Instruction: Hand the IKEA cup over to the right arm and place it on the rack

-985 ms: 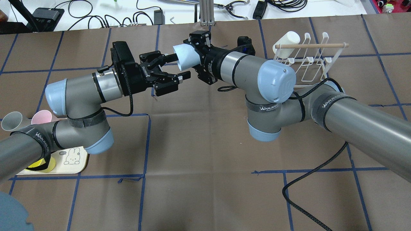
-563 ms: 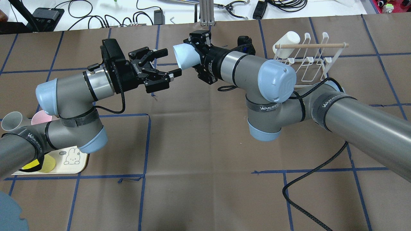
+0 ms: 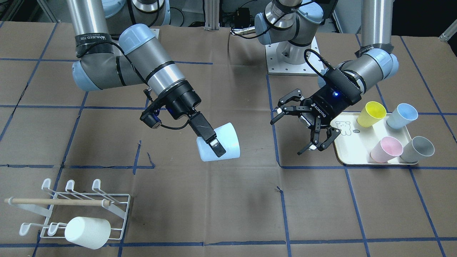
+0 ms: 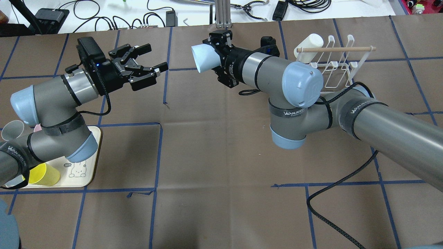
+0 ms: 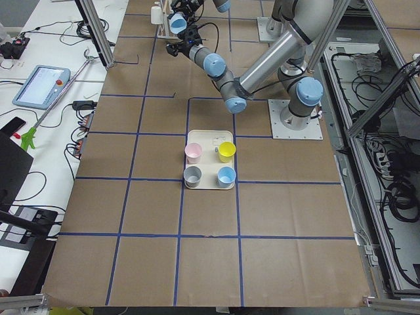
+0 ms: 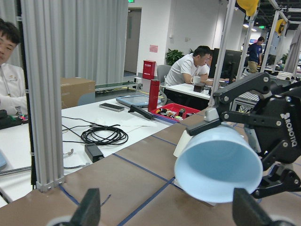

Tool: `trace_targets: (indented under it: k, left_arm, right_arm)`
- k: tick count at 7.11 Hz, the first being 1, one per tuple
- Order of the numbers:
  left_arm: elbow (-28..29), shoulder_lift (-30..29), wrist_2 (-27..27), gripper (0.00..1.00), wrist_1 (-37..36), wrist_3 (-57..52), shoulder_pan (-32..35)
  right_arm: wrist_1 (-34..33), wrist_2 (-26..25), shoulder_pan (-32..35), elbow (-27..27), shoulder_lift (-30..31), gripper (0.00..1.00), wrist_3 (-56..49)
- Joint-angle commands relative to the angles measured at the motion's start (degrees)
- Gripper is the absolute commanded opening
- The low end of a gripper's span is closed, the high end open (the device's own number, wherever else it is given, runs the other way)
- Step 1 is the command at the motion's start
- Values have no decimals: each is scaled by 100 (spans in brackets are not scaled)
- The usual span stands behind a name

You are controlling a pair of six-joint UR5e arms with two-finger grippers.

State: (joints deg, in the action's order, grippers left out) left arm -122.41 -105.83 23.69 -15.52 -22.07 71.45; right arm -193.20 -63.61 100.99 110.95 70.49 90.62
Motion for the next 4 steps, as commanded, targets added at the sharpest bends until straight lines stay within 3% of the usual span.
trace_targets:
  k: [1, 3, 4]
  left_arm:
    - [593, 80, 1046, 99, 423, 886, 26]
    - [1216, 421, 2972, 99, 2507, 897, 559]
    - [1698, 589, 4071, 99, 3702, 915, 1032]
  right_arm:
    - [1, 6, -735, -143, 26, 51, -1196]
    - [-8, -3, -1316, -170, 52, 39, -3069]
    - [10, -29, -1571, -161, 96, 38, -4069]
